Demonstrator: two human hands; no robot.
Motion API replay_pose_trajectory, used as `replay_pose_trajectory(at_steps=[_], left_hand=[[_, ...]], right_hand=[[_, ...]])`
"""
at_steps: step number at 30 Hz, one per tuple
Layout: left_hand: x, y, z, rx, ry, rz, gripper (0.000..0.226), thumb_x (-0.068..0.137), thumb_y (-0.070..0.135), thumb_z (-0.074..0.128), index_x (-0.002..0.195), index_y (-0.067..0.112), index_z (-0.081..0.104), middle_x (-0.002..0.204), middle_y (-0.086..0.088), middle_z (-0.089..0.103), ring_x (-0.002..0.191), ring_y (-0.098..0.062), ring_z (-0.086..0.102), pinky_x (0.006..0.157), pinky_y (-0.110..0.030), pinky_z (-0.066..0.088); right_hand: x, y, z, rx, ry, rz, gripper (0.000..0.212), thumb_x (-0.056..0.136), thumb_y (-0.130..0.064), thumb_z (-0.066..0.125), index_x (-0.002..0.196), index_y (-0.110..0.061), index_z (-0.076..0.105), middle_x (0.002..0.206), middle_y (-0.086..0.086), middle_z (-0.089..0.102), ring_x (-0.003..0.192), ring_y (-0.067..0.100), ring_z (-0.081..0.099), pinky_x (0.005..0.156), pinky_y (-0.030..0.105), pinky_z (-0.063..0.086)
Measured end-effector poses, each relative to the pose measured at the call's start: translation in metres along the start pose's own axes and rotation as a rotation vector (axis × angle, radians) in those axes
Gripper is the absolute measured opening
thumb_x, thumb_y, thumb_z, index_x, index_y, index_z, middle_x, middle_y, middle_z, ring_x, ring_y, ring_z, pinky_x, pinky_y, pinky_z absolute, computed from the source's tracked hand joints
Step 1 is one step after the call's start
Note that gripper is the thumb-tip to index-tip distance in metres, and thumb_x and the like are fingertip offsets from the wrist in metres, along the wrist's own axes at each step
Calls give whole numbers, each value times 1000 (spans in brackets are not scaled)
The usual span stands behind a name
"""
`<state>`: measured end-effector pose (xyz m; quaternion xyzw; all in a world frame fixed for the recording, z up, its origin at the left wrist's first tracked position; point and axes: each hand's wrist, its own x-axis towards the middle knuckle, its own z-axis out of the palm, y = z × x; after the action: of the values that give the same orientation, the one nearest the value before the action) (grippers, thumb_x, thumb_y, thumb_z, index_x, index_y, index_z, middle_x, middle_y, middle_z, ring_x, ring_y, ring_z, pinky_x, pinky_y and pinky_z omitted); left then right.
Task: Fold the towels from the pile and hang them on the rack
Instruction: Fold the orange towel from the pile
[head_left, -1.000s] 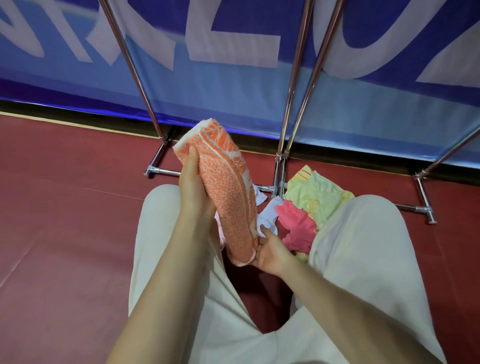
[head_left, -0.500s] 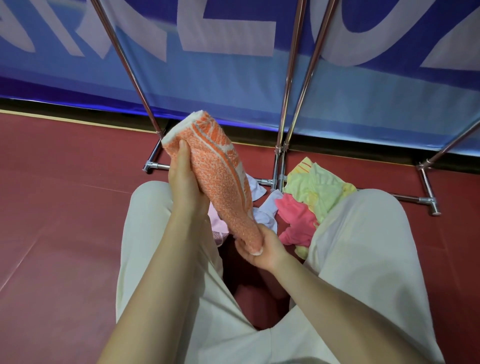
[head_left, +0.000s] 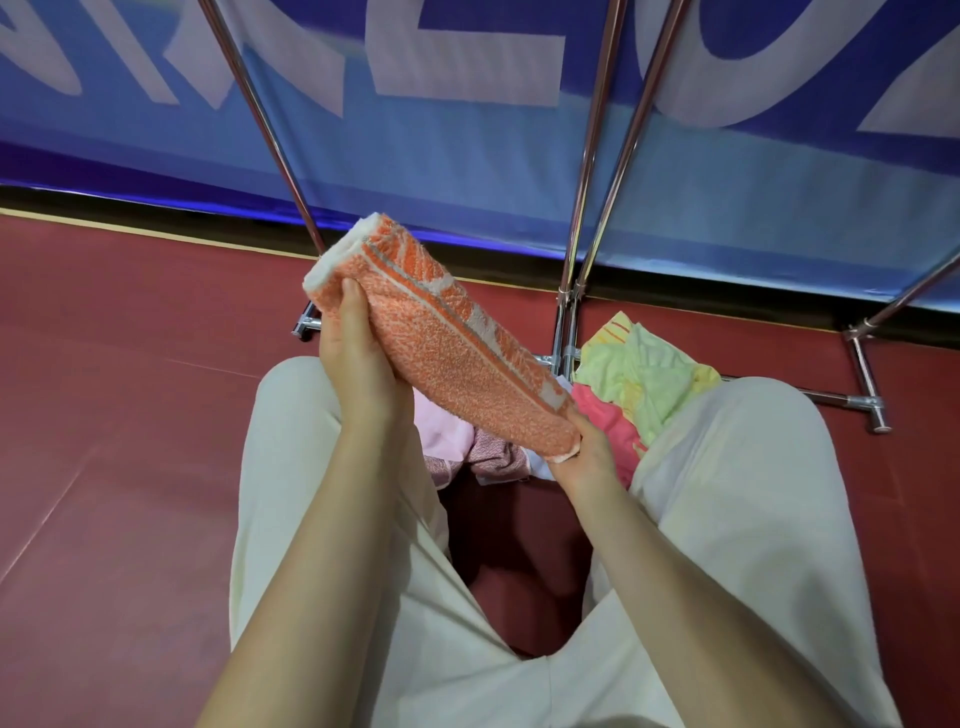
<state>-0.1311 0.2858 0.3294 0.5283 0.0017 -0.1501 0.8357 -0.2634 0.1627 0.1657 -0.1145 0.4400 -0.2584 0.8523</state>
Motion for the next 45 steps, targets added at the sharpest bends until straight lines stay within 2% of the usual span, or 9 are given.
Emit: replay_pose_trajectory(at_steps=[5,8,17,24,28,32,39,42,45], left_hand=[[-5,4,6,89,116,197,12,100,30,52,101,33,64,92,13,67,93,-3,65,82,-25,52],[-7,6,12,130,79,279,14,101,28,50,102,34,63,90,19,68,93,0,64,82,-22,50],[-6,10,19,98,-15,166,16,99,35,51,110,30,61,105,6,67,104,-10,64,91,-31,52],[-17,7,35,109,-158,158,16,100,32,50,106,28,64,105,3,66,105,-15,62,100,-39,48],[-19,8,51,123,-233,109,16,100,24,51,109,21,63,98,2,65,94,-11,61,89,-33,50],[-24,15,71,183,-325,86,11,99,24,54,97,22,65,84,6,66,79,-6,61,75,-26,51],[-23,55,114,260,-375,182,11,97,32,56,99,29,67,98,7,69,96,-9,63,93,-35,51],[-18,84,130,252,-379,240,13,98,31,55,96,30,67,90,11,68,90,-6,62,87,-32,53],[-3,122,149,208,-349,237,15,98,31,55,91,26,68,78,10,65,76,-5,60,75,-29,52]], right_hand=[[-1,-7,-11,-475,205,-244,13,90,-21,64,83,-32,65,101,1,67,96,27,65,83,48,55],[-12,-6,-7,-691,136,-332,13,94,-22,59,87,-33,62,103,0,66,102,23,63,92,47,52],[-15,-15,-17,-554,56,-336,17,94,-17,60,110,-17,67,107,-6,67,112,20,61,102,42,47],[-37,-15,-5,-773,62,-415,41,95,-27,58,134,-18,50,125,7,60,100,11,59,82,21,45],[-60,-20,29,-884,-235,-589,63,89,-18,66,144,-21,36,143,-2,45,133,8,41,94,9,36],[-71,-35,60,-1024,-425,-610,92,69,-23,83,145,-20,32,138,-6,50,125,10,48,92,6,40],[-88,-53,92,-932,-313,-641,75,62,-28,77,127,-2,50,105,5,64,83,0,58,64,3,44],[-89,-63,111,-931,-247,-592,40,82,2,69,120,9,56,113,22,65,81,16,60,62,7,47],[-98,-81,141,-900,-294,-567,32,84,-1,68,115,4,60,107,15,67,82,17,62,65,12,50]])
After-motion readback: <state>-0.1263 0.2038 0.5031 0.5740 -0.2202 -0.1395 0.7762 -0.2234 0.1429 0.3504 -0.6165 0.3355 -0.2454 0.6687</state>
